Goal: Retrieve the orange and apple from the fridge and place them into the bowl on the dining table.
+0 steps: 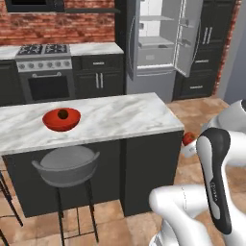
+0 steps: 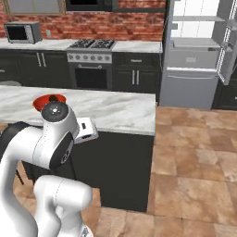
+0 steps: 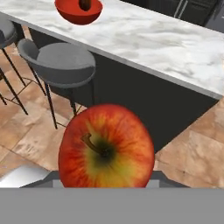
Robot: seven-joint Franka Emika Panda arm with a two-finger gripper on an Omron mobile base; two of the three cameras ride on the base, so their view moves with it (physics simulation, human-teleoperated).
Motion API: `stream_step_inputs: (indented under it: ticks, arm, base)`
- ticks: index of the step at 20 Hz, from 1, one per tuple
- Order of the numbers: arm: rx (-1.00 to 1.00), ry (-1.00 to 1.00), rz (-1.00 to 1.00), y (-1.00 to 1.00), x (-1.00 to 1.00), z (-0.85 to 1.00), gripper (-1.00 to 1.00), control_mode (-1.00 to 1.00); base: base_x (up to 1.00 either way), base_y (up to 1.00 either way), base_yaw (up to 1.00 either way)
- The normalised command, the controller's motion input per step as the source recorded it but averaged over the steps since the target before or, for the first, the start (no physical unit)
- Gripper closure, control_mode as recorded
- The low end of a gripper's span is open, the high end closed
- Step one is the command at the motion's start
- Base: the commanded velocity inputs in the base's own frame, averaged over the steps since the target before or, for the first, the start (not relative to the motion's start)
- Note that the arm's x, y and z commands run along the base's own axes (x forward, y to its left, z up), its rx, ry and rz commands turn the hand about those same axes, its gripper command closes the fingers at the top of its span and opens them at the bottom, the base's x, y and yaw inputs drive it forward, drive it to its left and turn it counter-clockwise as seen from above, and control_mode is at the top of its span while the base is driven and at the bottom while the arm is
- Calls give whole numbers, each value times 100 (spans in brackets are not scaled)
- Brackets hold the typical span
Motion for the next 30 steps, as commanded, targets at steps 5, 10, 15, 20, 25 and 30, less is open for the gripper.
stream_step_inputs:
  ticks: [5,10,15,20,25,30]
  arm:
    - [0,0,0,0,0,0,100,100]
    - [0,0,0,0,0,0,100,100]
    - [0,0,0,0,0,0,100,100]
    - [0,0,0,0,0,0,100,100]
    - [0,0,0,0,0,0,100,100]
    - [0,0,0,0,0,0,100,100]
  base:
    - [1,100,-5]
    - [19,100,-8]
    - [46,94,-12]
    - [96,17,-14]
    - [100,0,-8]
    - [94,0,-3]
